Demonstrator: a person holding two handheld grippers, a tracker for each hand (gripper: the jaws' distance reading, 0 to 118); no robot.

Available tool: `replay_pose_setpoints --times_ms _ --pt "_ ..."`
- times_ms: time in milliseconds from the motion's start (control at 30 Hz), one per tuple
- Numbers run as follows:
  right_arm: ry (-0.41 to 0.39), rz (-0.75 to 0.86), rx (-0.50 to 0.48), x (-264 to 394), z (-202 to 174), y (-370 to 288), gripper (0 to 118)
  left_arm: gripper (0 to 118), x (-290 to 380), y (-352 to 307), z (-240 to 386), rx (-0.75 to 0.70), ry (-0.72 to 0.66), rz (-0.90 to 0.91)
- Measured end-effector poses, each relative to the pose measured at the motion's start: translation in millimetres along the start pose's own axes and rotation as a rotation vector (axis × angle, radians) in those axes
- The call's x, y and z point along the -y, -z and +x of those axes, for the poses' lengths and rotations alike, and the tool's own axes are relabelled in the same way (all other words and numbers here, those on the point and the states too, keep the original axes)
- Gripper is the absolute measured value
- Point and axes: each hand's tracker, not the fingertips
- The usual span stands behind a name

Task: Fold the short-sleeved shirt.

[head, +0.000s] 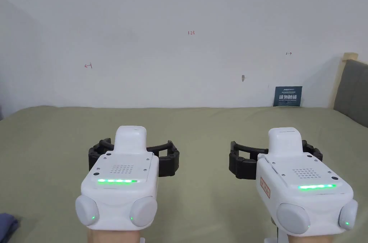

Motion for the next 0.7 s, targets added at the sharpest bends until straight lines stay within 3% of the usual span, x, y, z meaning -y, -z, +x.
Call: replay_pose_setpoints --times_ms 700 --pt "-0.010 0.019 0.017 5.6 5.2 -1.5 118 118 -2.1 -13.8 -1.1 0.002 -0.006 0.005"
